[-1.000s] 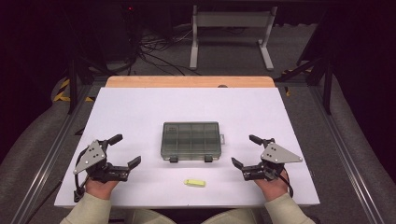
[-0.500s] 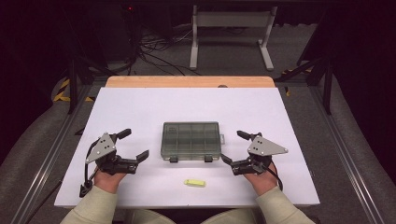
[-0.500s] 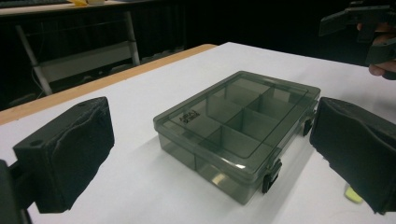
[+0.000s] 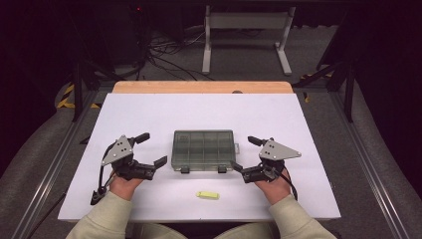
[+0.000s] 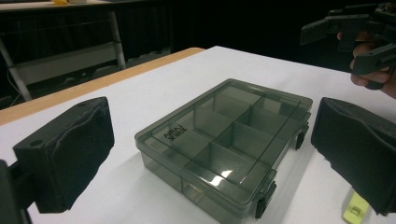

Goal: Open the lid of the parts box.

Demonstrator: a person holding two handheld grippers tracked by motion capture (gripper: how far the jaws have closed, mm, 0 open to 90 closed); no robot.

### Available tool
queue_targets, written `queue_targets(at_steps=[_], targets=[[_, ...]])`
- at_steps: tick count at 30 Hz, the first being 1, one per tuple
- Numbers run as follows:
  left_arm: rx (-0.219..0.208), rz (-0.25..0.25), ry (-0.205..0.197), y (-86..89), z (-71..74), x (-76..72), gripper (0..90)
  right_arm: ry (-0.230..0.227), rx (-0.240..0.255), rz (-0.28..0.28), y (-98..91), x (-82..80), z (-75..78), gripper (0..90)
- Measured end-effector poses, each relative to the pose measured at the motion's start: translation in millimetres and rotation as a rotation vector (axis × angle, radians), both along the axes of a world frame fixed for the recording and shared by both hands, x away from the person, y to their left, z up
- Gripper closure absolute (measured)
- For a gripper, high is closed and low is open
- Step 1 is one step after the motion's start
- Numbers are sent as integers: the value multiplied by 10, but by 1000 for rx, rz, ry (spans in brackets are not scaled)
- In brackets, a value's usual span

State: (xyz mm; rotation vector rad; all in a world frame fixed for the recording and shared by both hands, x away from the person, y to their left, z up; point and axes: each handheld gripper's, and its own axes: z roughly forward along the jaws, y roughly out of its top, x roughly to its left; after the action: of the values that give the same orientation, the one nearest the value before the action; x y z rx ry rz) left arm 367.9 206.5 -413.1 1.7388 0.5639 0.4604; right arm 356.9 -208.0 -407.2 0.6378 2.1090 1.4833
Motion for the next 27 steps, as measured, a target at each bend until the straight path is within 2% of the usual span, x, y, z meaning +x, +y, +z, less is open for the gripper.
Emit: queue_targets(at_steps=[1, 3, 4, 6, 8, 9, 13, 14, 16, 17, 19, 27], targets=[[0, 0, 0, 0, 0, 0, 1, 1, -5, 3, 6, 5, -1, 30], [44, 3, -15, -10, 1, 14, 5, 4, -17, 6, 6, 10, -3, 31], [47, -1, -13, -8, -7, 24, 5, 10, -19, 6, 3, 12, -4, 31], [41, -18, 22, -9, -20, 50, 5, 16, -21, 8, -3, 17, -6, 31], [73, -43, 46, -25, -41, 51, 23, 32, -25, 12, -8, 32, -15, 40], [73, -43, 46, -25, -41, 51, 34, 32, -25, 12, -8, 32, -15, 40], [113, -77, 103, -35, -75, 84, 63, 74, -75, 17, 13, 48, -52, 81], [113, -77, 103, -35, -75, 84, 68, 74, -75, 17, 13, 48, -52, 81], [150, -81, 126, -46, -115, 113, 70, 103, -117, -1, 33, 70, -88, 99], [172, -82, 130, -49, -131, 130, 72, 127, -126, 2, 36, 84, -112, 104], [200, -81, 152, -63, -169, 154, 83, 148, -149, -3, 41, 112, -144, 107], [233, -93, 210, -98, -239, 193, 115, 206, -190, 1, 69, 150, -216, 137]])
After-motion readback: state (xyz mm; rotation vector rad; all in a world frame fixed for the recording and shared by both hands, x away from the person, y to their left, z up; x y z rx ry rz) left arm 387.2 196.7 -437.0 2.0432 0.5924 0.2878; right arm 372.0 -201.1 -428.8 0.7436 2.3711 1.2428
